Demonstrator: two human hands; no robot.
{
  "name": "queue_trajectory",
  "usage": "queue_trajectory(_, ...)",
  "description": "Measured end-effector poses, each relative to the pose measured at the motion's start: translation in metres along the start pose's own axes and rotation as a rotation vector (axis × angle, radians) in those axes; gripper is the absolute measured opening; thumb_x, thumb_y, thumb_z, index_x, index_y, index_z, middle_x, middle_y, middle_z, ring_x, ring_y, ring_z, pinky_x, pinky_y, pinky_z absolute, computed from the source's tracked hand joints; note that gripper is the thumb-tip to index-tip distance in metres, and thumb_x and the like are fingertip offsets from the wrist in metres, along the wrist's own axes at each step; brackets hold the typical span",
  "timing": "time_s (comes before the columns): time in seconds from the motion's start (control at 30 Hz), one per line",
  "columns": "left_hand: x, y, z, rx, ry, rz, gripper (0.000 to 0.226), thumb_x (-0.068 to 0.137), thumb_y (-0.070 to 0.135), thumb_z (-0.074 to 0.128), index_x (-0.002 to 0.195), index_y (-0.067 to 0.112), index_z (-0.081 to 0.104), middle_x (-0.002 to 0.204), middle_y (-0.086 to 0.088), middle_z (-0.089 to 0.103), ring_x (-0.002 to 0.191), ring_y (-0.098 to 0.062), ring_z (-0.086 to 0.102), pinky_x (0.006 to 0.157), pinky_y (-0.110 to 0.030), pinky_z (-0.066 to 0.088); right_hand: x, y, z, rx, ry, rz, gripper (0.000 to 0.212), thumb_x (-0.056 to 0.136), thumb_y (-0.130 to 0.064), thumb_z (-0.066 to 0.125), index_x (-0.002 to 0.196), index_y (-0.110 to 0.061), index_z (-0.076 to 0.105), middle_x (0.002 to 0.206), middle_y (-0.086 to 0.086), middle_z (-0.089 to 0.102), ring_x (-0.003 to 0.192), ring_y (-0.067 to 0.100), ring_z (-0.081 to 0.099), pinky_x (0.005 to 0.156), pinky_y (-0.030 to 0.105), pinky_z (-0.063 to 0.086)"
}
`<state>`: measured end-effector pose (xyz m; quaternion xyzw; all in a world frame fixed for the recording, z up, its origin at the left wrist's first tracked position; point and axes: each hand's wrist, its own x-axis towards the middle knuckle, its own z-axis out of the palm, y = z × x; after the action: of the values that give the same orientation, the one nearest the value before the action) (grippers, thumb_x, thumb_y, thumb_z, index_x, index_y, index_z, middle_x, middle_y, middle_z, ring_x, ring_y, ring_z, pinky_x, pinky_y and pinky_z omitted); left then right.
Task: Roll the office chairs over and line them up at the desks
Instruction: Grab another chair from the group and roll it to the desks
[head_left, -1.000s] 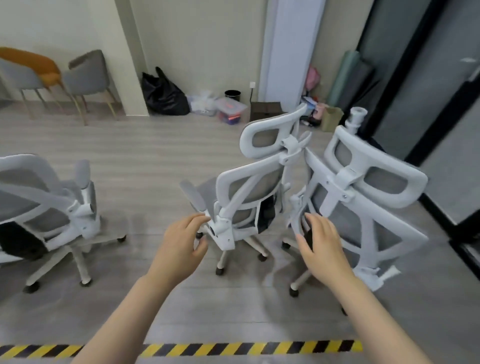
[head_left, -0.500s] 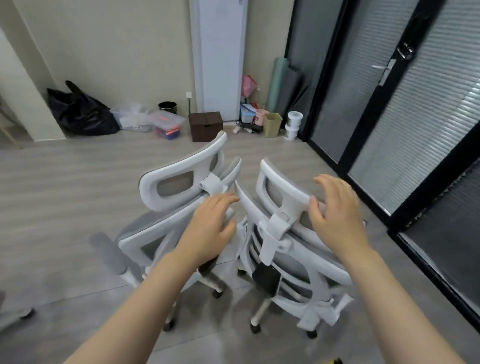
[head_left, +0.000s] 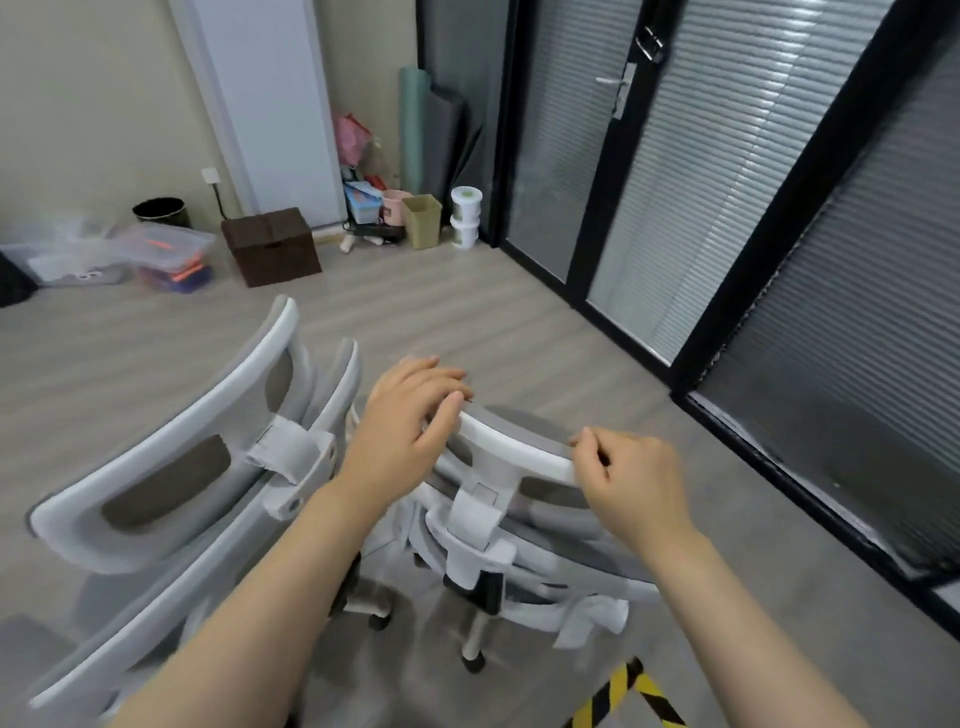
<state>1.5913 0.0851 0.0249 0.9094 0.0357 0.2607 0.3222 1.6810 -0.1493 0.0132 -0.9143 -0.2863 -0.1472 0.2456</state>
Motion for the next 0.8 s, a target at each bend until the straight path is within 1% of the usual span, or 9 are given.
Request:
queue_trajectory(0.07, 0.006, -0.010, 0.004, 0.001, 0.019, 0.051, 0.035, 0.097, 0.032, 0.040, 0.092, 0.021, 0.072, 0.098, 0.011, 0.070, 0.105, -0.009, 0.058, 0.114, -0.038, 0.029, -0.003, 0.001, 0.005, -0.025, 0.043, 0.040, 0.054, 0.090, -0.038, 0.029, 0.065, -0.010, 0.068, 0.058, 0.004, 0.066, 0.056, 0.029, 0.060, 0.051, 0.038, 0.047)
queue_trajectory(0.13, 0.015, -0.019, 0.005, -0.030, 0.015, 0.067, 0.036, 0.097, 0.028, 0.040, 0.079, 0.021, 0.070, 0.074, 0.007, 0.065, 0.080, -0.014, 0.058, 0.109, -0.038, 0.034, -0.008, -0.001, 0.010, -0.040, 0.091, 0.090, 0.052, 0.090, -0.036, 0.031, 0.062, -0.011, 0.067, 0.058, 0.003, 0.066, 0.056, 0.027, 0.061, 0.050, 0.038, 0.048)
queue_trajectory(0.2, 0.023, -0.026, 0.003, -0.045, -0.006, 0.078, 0.037, 0.096, 0.028, 0.038, 0.069, 0.024, 0.063, 0.062, 0.007, 0.056, 0.068, -0.018, 0.052, 0.090, -0.042, 0.042, -0.016, -0.007, 0.013, -0.035, 0.141, 0.135, 0.051, 0.091, -0.033, 0.033, 0.059, -0.013, 0.067, 0.058, 0.001, 0.066, 0.056, 0.025, 0.061, 0.050, 0.038, 0.048)
queue_trajectory(0.23, 0.024, -0.029, 0.004, -0.043, -0.011, 0.095, 0.037, 0.096, 0.028, 0.038, 0.066, 0.024, 0.061, 0.060, 0.008, 0.054, 0.066, -0.018, 0.049, 0.080, -0.044, 0.041, -0.021, -0.012, 0.012, -0.031, 0.181, 0.148, 0.050, 0.091, -0.031, 0.034, 0.058, -0.014, 0.067, 0.057, 0.000, 0.065, 0.056, 0.024, 0.060, 0.051, 0.037, 0.048)
queue_trajectory(0.3, 0.022, -0.033, 0.006, -0.059, -0.005, 0.161, 0.037, 0.095, 0.025, 0.039, 0.068, 0.022, 0.064, 0.061, 0.012, 0.054, 0.066, -0.018, 0.049, 0.074, -0.042, 0.038, -0.027, -0.023, 0.010, -0.015, 0.265, 0.170, 0.047, 0.090, -0.026, 0.036, 0.059, -0.014, 0.068, 0.055, -0.005, 0.061, 0.055, 0.017, 0.056, 0.056, 0.034, 0.046)
queue_trajectory(0.43, 0.008, -0.041, 0.013, -0.132, 0.092, 0.296, 0.035, 0.093, 0.018, 0.042, 0.074, 0.017, 0.071, 0.074, 0.010, 0.066, 0.076, -0.015, 0.056, 0.084, -0.036, 0.037, -0.040, -0.042, 0.002, 0.043, 0.255, 0.247, 0.045, 0.091, -0.027, 0.033, 0.062, -0.015, 0.066, 0.055, -0.023, 0.045, 0.062, 0.007, 0.048, 0.068, 0.019, 0.033)
queue_trajectory(0.57, 0.002, -0.040, 0.015, -0.163, 0.094, 0.313, 0.036, 0.093, 0.017, 0.041, 0.072, 0.016, 0.070, 0.073, 0.006, 0.066, 0.075, -0.019, 0.058, 0.087, -0.042, 0.039, -0.059, -0.047, -0.005, 0.038, 0.193, 0.317, 0.047, 0.093, -0.032, 0.029, 0.077, -0.016, 0.070, 0.068, -0.020, 0.053, 0.075, 0.005, 0.050, 0.084, 0.011, 0.030)
queue_trajectory(0.73, -0.009, -0.033, 0.017, -0.174, 0.075, 0.351, 0.037, 0.094, 0.019, 0.039, 0.072, 0.016, 0.069, 0.070, 0.004, 0.063, 0.072, -0.023, 0.055, 0.083, -0.041, 0.038, -0.084, -0.055, -0.012, 0.048, 0.203, 0.375, 0.046, 0.094, -0.034, 0.029, 0.083, -0.018, 0.071, 0.075, -0.021, 0.054, 0.082, -0.003, 0.049, 0.086, 0.007, 0.029)
queue_trajectory(0.8, -0.015, -0.028, 0.018, -0.185, 0.073, 0.356, 0.037, 0.093, 0.018, 0.039, 0.070, 0.016, 0.068, 0.068, 0.005, 0.061, 0.070, -0.023, 0.054, 0.081, -0.042, 0.038, -0.096, -0.059, -0.018, 0.043, 0.201, 0.392, 0.047, 0.094, -0.035, 0.029, 0.085, -0.018, 0.071, 0.076, -0.018, 0.056, 0.082, 0.000, 0.049, 0.085, 0.006, 0.029)
